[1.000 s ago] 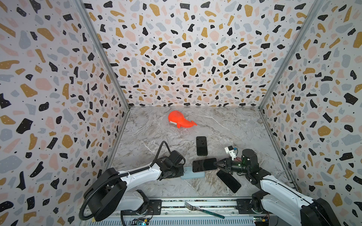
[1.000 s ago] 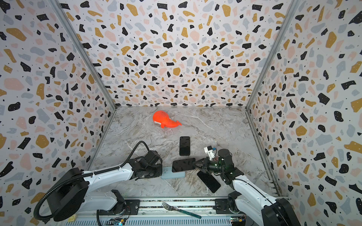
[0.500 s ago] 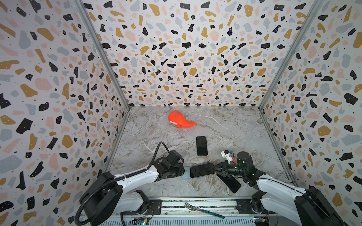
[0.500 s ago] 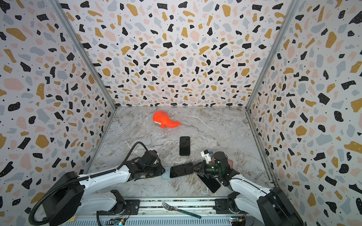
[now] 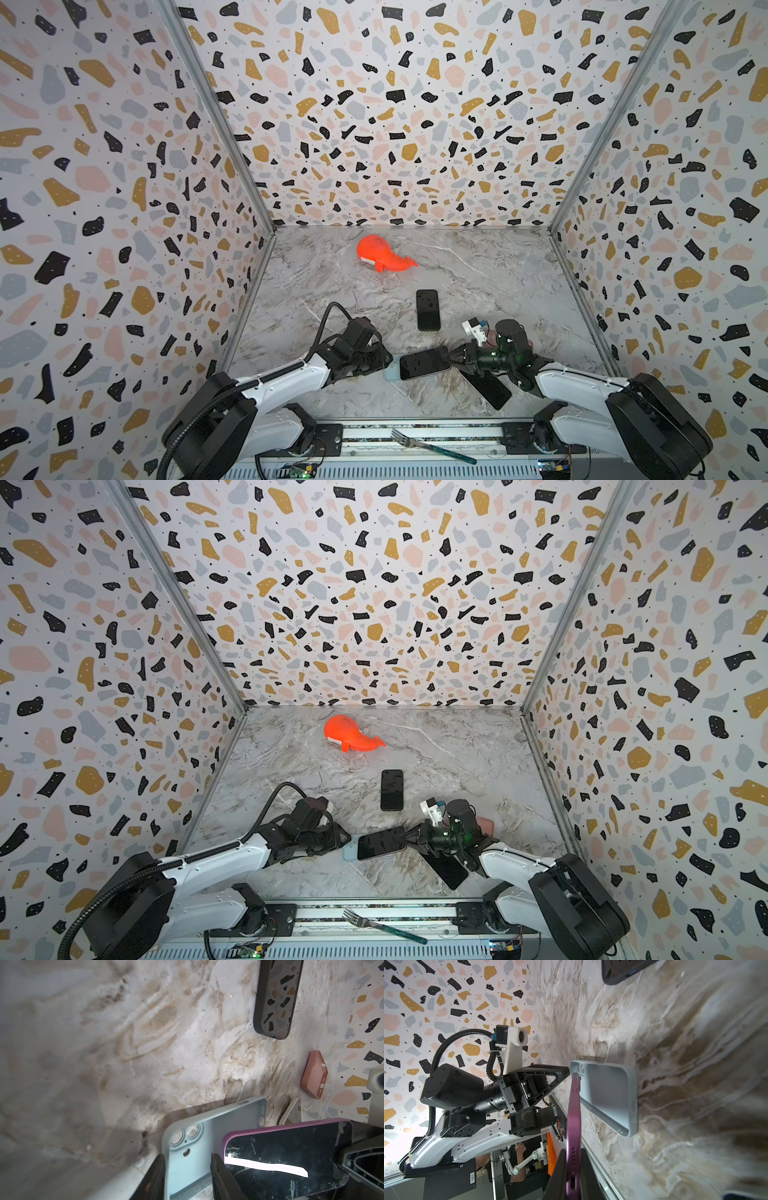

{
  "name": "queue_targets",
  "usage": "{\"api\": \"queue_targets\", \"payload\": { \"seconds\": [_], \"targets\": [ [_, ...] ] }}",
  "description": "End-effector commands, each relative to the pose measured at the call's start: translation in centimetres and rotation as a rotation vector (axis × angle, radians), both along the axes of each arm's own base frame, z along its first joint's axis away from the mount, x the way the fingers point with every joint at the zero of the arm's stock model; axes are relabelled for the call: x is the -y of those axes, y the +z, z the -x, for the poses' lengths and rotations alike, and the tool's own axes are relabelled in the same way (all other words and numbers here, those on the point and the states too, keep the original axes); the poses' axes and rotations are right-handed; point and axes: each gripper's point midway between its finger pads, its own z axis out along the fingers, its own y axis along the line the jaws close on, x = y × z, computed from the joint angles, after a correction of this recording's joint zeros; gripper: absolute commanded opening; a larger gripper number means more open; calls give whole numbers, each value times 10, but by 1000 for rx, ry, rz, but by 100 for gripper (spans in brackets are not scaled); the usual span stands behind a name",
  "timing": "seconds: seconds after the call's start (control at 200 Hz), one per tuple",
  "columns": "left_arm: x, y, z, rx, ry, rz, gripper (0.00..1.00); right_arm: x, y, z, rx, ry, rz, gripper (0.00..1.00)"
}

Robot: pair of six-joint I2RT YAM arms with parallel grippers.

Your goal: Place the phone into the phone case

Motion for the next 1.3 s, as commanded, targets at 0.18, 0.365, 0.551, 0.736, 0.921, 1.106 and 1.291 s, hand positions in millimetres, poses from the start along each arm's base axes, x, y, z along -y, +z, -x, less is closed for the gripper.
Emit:
{"api": "queue_targets", "payload": {
  "seconds": [0.18, 0.365, 0.551, 0.736, 0.921, 1.106, 1.291],
  "targets": [
    [3, 0, -1, 8, -3, 28, 38, -17, 24, -13, 98, 33, -65, 1],
    [2, -3, -1, 4, -9, 19, 39, -17, 14, -14, 87, 36, -45, 1],
    [2, -8, -1, -4, -18, 3, 39, -16, 5, -15, 79, 42, -25, 1],
    [1, -12, 1, -10, -20, -1, 39, -17, 0, -20, 76, 45, -10, 1],
    [0, -12, 0, -6, -21, -1, 40, -18, -2, -22, 75, 49, -3, 1],
    [-3, -11, 0, 0, -12, 2, 40, -19, -2, -25, 82, 40, -5, 1],
    [-13, -16, -2, -5, 12, -6, 40, -23, 13, -28, 125, 40, -49, 1]
  ]
}}
